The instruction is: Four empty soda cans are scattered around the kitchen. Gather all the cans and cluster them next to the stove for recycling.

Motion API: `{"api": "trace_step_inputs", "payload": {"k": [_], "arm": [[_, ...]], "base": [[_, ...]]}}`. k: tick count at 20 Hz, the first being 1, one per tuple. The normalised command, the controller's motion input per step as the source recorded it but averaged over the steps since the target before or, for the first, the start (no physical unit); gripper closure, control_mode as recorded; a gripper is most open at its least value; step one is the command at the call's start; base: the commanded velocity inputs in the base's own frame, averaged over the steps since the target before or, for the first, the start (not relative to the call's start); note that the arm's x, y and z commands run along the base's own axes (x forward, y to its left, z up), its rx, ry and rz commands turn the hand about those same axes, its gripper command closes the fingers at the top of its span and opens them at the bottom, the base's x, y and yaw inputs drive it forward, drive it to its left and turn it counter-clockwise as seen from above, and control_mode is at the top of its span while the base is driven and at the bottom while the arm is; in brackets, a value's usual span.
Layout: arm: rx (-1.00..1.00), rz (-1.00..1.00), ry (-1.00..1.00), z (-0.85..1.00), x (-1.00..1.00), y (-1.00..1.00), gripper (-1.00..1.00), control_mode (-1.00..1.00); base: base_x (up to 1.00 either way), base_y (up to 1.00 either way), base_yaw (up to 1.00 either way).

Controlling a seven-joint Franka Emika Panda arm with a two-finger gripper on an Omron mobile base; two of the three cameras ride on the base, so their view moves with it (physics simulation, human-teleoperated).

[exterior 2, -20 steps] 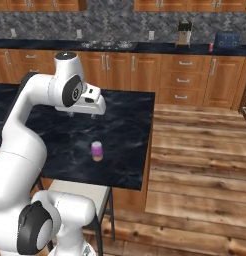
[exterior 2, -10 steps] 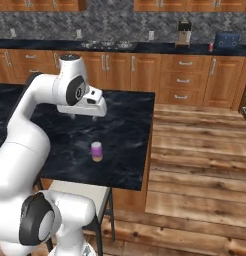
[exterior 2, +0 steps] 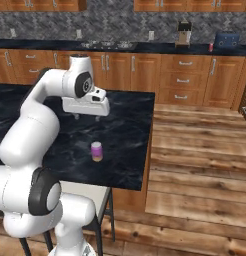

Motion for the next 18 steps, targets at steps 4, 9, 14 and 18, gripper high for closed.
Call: {"api": "trace_step_inputs", "payload": {"k": [4, 9, 14, 18], "arm": [[0.0, 0.0, 0.02, -0.27, 0.2, 0.03, -1.0, -1.0], [0.0, 0.0, 0.0, -0.39, 0.22, 0.05, -1.0, -1.0], [-0.03, 0.0, 0.0, -0.43, 0.19, 0.06, -1.0, -1.0], [-0.05, 0.0, -0.05, -0.43, 0.16, 0.08, -1.0, -1.0]], "base": [[0.0, 0.0, 0.0], [0.0, 0.0, 0.0], [0.0, 0.0, 0.0], [0.0, 0.0, 0.0]]}}
